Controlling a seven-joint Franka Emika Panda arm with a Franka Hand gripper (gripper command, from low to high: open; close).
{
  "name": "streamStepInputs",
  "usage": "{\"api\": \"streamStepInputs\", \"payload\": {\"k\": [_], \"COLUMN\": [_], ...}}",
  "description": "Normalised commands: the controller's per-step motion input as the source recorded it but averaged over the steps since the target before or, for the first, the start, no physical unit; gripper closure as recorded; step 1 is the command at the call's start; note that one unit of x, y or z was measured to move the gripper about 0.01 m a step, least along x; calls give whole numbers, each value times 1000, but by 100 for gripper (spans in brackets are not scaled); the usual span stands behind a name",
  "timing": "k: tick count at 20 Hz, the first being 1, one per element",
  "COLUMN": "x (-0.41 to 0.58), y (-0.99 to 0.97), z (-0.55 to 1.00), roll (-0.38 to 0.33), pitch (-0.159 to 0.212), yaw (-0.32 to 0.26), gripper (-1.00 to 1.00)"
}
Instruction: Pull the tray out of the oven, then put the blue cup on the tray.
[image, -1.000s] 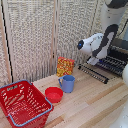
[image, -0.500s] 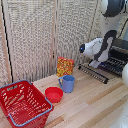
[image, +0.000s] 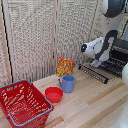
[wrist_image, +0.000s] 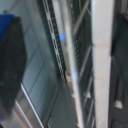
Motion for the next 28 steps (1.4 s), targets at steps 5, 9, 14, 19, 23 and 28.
{"api": "streamStepInputs", "payload": {"k": [5, 9, 14, 19, 23, 28], "x": [-58, -209, -170, 31, 141, 228], "y": [0, -36, 95, 627, 596, 469], "z": [0, 104, 543, 476, 385, 379], "roll": [-79, -91, -73, 18, 146, 159], "pitch": [-11, -58, -109, -163, -103, -97], "yaw": [0, -61, -89, -7, 0, 6], "gripper": [100, 100, 100, 100, 100, 100]}}
